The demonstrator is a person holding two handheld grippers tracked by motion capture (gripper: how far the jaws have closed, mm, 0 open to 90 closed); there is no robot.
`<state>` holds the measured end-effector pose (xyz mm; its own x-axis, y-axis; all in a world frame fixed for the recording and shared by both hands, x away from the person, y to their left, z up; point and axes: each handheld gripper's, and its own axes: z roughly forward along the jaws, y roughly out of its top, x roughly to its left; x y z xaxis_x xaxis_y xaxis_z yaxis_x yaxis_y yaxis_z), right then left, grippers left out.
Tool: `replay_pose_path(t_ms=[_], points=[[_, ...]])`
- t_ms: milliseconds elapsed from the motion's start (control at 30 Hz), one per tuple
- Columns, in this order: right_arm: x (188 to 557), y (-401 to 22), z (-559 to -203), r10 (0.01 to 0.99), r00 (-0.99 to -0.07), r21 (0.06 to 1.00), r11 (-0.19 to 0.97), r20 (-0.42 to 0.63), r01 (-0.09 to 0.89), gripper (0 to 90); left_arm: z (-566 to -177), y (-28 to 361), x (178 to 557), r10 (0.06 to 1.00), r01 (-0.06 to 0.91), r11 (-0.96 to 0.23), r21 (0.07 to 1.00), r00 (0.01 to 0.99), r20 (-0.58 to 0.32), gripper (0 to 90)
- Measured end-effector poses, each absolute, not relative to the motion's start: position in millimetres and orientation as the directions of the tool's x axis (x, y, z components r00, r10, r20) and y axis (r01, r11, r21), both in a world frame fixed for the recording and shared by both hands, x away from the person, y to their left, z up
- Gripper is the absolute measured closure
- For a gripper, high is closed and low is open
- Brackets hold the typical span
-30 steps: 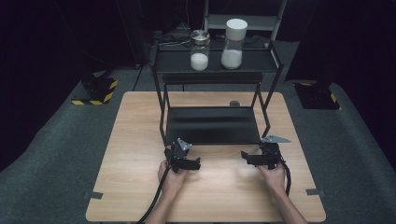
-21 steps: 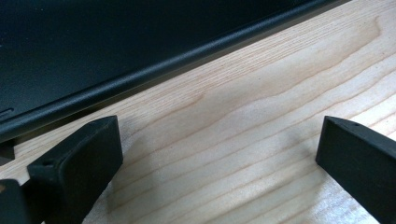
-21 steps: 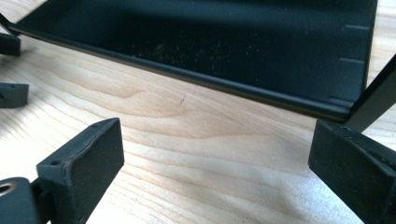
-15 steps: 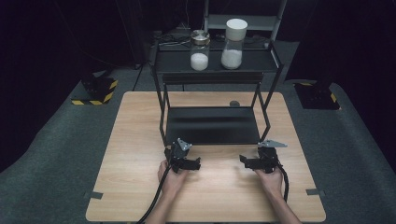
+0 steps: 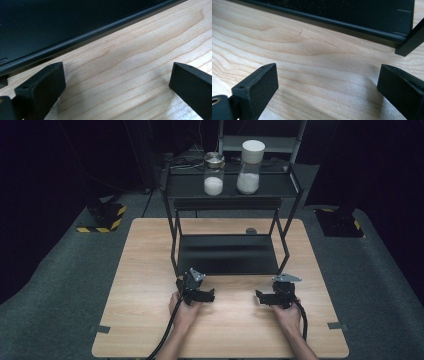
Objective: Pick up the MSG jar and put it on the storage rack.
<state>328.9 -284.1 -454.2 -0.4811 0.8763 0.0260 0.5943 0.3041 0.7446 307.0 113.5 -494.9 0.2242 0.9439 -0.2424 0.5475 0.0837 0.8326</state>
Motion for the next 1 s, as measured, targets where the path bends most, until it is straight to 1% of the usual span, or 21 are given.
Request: replay_pose_path(t_ms=[300, 1000], points=[[325, -272, -453, 0.88, -0.473, 0.731, 0.344, -0.033, 0.589, 2.5, -495, 114, 307, 0.944, 0.549, 0.081, 0.832, 0.226, -0.241, 0.3], [325, -271, -453, 0.885, -0.466, 0.729, 0.336, -0.027, 0.596, 2.2, -495, 113, 307, 0.944, 0.547, 0.085, 0.833, 0.224, -0.244, 0.3]])
